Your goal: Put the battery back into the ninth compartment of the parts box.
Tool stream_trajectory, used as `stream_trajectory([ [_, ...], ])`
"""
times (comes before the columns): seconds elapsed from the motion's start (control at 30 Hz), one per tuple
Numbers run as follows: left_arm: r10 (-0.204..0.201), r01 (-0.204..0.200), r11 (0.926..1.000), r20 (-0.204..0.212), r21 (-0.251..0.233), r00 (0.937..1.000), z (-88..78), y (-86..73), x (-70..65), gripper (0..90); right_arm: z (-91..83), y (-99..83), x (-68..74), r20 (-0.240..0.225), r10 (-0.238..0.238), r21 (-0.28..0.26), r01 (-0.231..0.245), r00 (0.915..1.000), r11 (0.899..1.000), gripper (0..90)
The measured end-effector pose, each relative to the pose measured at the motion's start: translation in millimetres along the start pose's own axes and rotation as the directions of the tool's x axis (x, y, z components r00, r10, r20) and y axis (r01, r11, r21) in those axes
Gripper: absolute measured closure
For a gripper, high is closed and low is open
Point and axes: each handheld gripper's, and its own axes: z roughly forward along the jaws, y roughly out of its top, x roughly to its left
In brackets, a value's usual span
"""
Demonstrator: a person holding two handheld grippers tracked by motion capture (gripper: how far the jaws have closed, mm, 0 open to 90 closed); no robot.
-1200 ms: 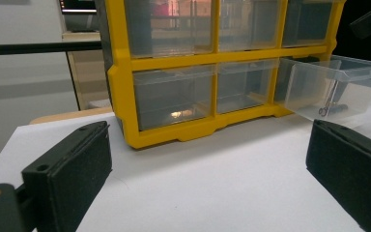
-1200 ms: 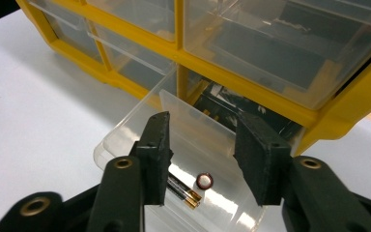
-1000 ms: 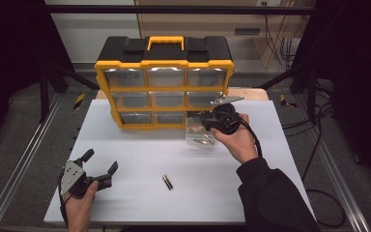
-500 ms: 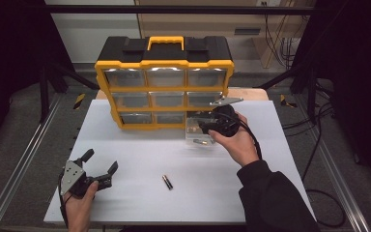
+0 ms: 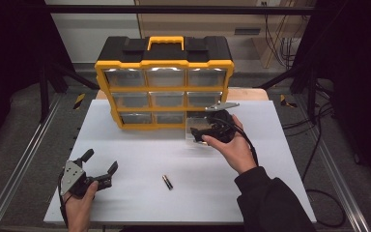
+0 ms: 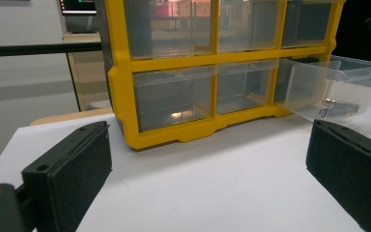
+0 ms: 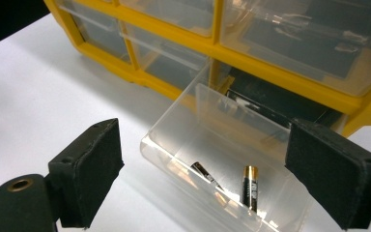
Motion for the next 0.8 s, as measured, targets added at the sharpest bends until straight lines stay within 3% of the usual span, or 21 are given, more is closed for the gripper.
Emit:
stream_trajectory([
  [0.27,0.005,-0.005,1.0,-0.003,-0.002,1.0,-0.3,0.5,-0.5,2.0,-0.9,-10.2,11.9,-0.037,0.0,0.004,0.0,0.9993,1.0,11.4],
  [0.6,0.003,-0.003,1.0,-0.003,-0.003,1.0,-0.4,0.4,-0.2,2.0,0.3,-38.7,42.5,-0.117,0.004,0.024,-0.001,0.9931,1.0,10.0],
  [0.8,0.003,-0.003,1.0,-0.001,-0.003,1.0,-0.5,0.5,-0.4,1.8,2.9,-53.2,50.8,-0.128,-0.004,0.047,0.011,0.9918,0.999,9.9],
])
